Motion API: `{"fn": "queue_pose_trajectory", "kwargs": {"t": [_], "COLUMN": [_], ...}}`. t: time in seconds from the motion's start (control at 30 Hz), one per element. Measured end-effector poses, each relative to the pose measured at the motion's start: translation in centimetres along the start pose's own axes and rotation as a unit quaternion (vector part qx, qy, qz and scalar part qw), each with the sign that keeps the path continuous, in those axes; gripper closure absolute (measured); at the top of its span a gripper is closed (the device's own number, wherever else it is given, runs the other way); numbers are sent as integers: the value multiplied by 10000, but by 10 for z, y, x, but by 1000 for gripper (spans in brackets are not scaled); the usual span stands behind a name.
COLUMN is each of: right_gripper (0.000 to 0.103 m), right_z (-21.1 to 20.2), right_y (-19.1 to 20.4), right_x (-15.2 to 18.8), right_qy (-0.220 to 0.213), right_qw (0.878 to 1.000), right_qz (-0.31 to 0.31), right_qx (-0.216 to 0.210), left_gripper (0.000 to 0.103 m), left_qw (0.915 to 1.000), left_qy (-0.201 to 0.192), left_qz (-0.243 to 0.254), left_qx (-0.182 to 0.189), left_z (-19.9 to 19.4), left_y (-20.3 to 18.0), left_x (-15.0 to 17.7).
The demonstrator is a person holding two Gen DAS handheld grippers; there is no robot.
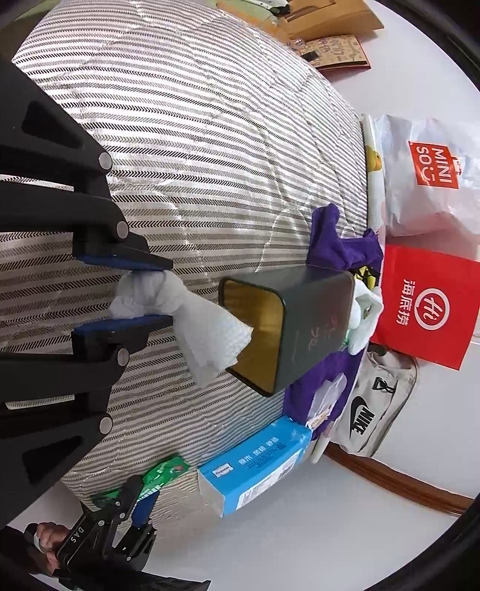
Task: Organize soft objects
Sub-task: 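Grasp the green snack packet with the right tool while the left tool holds the tissue, then carry the white tissue and green snack packet over the purple towel with both tools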
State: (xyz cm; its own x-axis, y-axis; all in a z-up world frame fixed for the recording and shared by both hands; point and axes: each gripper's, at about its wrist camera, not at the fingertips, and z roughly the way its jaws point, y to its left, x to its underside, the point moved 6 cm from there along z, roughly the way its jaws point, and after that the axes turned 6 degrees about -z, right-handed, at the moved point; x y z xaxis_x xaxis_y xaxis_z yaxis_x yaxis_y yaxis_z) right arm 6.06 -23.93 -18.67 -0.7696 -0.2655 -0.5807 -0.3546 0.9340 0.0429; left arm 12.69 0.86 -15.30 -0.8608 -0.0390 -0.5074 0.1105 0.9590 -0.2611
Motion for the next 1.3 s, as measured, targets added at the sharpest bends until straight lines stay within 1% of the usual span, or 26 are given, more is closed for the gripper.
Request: {"fn": "queue_pose_trajectory", "kwargs": {"t": [0.13,0.33,0.53,0.67,1.0,1.3], "right_gripper": [77,77,77,77,77,77], "right_z": [-14,-42,-64,-73,-74,-57], "right_y": [1,-2,-17,-33,-75,-101], "right_x": [0,-9,-26,-43,-95,-144], "right_qy": [-77,-326,-609,-775,-1026,-1148], "right_qw": [9999,9993,9979,9969,9941,9925], "right_qz": [-40,-69,4,98,333,368], "right_qx": [-82,-191,-202,-95,109,198], "left_gripper": [81,81,81,81,81,81], "left_qw": [10000,9997,9991,9988,9981,9978], "left_qy": [-82,-252,-391,-459,-590,-638], "left_qz": [-20,6,26,58,32,-86], "left_qx": [25,73,157,147,186,135], "left_z": [-10,-27,-41,-45,-46,-35], "left_y": [-2,-7,-13,-17,-23,-19], "left_x": [-4,-16,-31,-43,-90,-129]}}
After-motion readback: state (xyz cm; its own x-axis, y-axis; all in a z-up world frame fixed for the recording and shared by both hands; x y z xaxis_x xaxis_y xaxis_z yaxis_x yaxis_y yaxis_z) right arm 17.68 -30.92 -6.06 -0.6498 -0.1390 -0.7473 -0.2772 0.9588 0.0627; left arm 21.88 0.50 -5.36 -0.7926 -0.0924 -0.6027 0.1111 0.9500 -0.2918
